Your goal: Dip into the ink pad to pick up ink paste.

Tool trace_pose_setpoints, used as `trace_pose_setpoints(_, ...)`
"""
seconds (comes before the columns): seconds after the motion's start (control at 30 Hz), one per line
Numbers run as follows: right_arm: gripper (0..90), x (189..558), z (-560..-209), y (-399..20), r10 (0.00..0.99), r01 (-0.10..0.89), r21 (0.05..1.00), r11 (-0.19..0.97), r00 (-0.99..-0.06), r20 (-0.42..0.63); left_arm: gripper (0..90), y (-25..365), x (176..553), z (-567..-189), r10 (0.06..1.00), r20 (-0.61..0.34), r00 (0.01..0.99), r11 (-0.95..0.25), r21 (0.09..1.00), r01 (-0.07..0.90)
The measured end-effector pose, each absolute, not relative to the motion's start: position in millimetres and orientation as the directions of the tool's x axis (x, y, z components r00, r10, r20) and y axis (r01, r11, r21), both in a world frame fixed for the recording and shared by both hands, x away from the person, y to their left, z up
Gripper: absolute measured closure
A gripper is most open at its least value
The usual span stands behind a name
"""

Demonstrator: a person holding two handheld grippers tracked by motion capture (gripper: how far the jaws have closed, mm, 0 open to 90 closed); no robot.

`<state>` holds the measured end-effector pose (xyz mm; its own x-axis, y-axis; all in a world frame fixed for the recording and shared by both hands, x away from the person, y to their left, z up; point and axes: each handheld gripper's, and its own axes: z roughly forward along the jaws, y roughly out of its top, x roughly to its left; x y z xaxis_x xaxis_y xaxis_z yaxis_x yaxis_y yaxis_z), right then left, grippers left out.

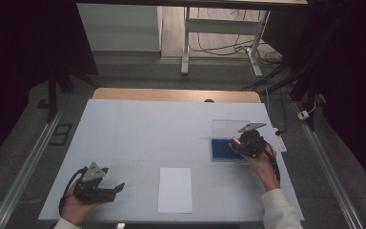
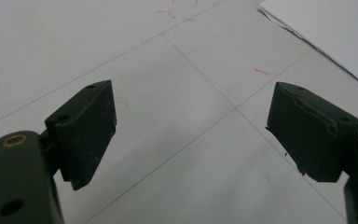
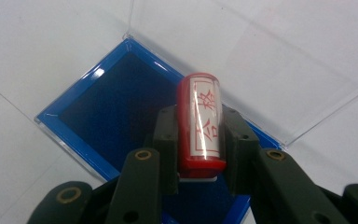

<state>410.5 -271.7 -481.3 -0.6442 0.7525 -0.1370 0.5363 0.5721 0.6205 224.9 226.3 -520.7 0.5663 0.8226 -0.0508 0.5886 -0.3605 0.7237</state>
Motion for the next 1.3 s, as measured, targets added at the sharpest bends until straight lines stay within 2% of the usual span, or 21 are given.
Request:
trace_pose_setpoints(0.73, 70.2, 404.4, -484.2, -267.7, 0.757, 0.519, 0.626, 0.582, -0.627, -0.184, 15.8, 225.6, 224.1, -520.9, 0.821, -0.053, 0.568, -0.362, 0.721, 0.591)
trace_pose_setpoints(1.3, 70.0, 404.8, -485.7, -271.4, 0.759, 0.511, 0.651, 0.561, -0.632, -0.157, 15.7, 227.6, 224.1, -519.6, 0.825, -0.054, 0.562, -0.355, 0.725, 0.59)
